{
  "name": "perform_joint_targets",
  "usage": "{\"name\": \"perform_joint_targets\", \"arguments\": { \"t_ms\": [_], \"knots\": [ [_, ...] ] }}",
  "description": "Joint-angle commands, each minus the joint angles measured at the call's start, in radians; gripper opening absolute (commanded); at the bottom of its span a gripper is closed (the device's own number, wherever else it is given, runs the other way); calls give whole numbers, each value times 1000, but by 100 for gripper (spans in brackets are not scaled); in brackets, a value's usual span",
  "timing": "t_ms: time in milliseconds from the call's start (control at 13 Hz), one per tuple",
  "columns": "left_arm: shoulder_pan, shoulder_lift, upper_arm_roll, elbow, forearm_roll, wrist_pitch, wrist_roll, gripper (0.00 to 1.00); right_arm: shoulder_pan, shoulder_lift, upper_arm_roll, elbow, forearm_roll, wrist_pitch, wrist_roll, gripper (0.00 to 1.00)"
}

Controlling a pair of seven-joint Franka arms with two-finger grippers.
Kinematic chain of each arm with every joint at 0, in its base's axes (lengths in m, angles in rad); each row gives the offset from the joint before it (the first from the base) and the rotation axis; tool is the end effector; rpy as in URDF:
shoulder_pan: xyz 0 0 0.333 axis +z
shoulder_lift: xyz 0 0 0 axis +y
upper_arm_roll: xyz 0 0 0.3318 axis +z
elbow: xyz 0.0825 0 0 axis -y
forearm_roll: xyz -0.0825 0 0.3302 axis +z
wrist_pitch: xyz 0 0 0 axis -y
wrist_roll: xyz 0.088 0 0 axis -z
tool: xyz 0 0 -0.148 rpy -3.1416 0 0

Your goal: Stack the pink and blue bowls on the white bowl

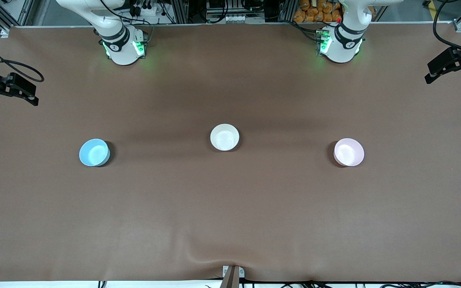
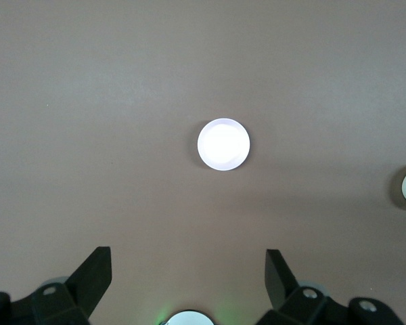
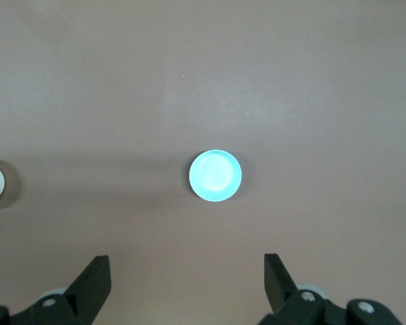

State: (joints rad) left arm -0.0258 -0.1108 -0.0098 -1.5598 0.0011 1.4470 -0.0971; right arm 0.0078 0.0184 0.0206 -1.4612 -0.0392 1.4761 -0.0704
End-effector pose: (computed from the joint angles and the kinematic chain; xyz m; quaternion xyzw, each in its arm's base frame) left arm 0.4505 -0.0162 0.6457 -0.9995 -0.0308 0.0009 0.0011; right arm 0.4974 0.0079 0.6273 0.9987 0.0476 -0.0022 0.0193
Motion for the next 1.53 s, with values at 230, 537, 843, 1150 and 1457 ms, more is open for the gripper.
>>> {"name": "perform_joint_targets", "arguments": {
  "t_ms": [230,537,843,1150,1457],
  "knots": [
    [4,8,11,12,-9,-28,25,100,-14,-6,10,2,1,-7,-5,100],
    [4,8,10,-9,-3,-46,33,100,-14,-6,10,2,1,-7,-5,100],
    [3,11,10,-9,0,-25,33,100,-15,-6,10,2,1,-7,-3,100],
    [1,25,10,-9,0,-19,33,100,-15,-6,10,2,2,-3,-5,100],
    [4,55,10,-8,-1,-19,33,100,-14,-6,10,1,15,0,-5,100]
  ]
}}
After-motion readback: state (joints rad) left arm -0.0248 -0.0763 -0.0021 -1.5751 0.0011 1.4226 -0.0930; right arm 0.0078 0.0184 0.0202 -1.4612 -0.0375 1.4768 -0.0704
